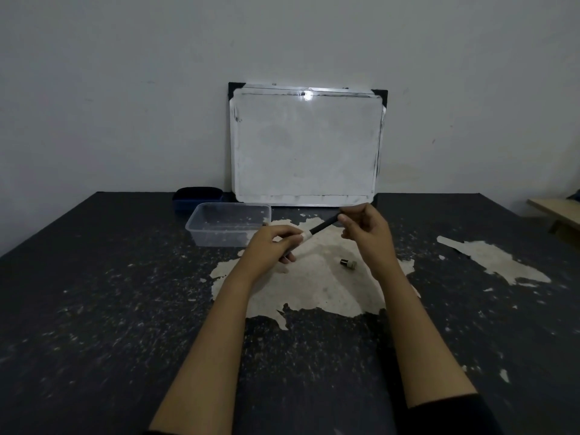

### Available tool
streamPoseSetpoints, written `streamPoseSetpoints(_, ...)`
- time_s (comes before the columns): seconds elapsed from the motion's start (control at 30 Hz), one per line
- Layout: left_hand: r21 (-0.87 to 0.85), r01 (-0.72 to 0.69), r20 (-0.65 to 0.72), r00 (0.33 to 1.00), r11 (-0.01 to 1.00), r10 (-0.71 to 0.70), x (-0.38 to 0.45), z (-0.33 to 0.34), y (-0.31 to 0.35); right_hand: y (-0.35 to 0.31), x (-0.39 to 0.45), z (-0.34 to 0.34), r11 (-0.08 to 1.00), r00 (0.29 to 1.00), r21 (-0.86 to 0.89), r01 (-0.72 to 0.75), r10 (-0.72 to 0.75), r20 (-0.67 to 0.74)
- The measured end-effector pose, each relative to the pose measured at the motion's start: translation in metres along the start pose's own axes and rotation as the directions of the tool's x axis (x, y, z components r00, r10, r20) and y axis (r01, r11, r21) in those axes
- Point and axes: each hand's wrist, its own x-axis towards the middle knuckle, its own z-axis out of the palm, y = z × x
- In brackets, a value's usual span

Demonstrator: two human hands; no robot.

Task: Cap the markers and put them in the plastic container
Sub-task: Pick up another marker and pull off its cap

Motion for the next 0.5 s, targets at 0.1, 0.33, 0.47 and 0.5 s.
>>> streamPoseSetpoints(0.1, -0.032, 0.005, 0.012, 1.0, 0.999, -0.005, 0.0, 0.004, 0.003, -0.005, -0.003, 0.006, 0.999, 1.0, 0.052, -0.015, 0.014, 0.021)
streamPoseSetpoints(0.33, -0.162, 0.039, 0.009, 0.999, 0.986, -0.038, 0.0, 0.012, 0.006, -0.009, -0.009, 0.013, 0.992, 0.99, -0.129, 0.006, 0.013, 0.142)
streamPoseSetpoints(0.47, -0.194, 0.121, 0.01, 0.993, 0.974, -0.121, 0.001, 0.015, 0.004, -0.006, -0.006, -0.004, 0.974, 0.994, -0.224, -0.046, 0.067, 0.086)
streamPoseSetpoints(0.5, -0.187, 0.146, 0.015, 0.989, 0.972, -0.146, 0.001, 0.016, 0.004, -0.004, -0.005, -0.009, 0.948, 0.988, -0.309, -0.074, 0.111, 0.104)
